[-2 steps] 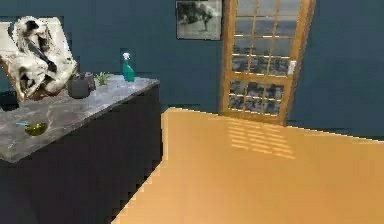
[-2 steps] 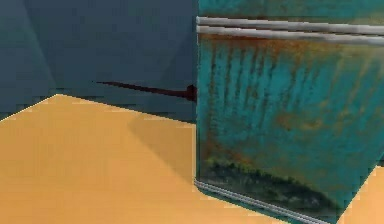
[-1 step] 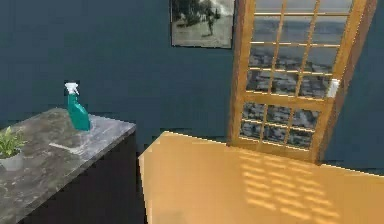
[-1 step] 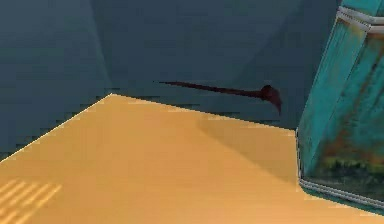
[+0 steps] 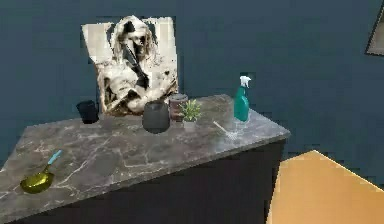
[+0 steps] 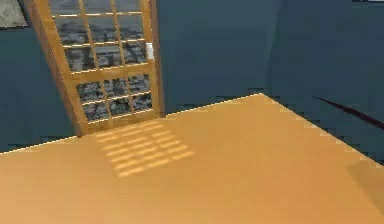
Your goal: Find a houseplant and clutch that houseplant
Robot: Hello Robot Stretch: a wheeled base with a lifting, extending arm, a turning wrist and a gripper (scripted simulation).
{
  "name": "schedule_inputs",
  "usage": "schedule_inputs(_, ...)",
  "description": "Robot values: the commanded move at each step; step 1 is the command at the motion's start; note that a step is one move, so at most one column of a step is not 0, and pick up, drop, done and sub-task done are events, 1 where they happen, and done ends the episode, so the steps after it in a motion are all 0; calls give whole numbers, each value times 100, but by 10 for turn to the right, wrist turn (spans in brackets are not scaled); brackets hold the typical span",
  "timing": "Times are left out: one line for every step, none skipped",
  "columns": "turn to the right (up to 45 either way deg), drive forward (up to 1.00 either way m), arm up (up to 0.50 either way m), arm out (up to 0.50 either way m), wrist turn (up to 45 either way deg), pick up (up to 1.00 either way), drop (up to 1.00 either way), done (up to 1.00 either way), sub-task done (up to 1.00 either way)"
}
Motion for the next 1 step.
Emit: schedule_inputs(-450, 0, 0, 0, 0, 0, 0, 0, 0)
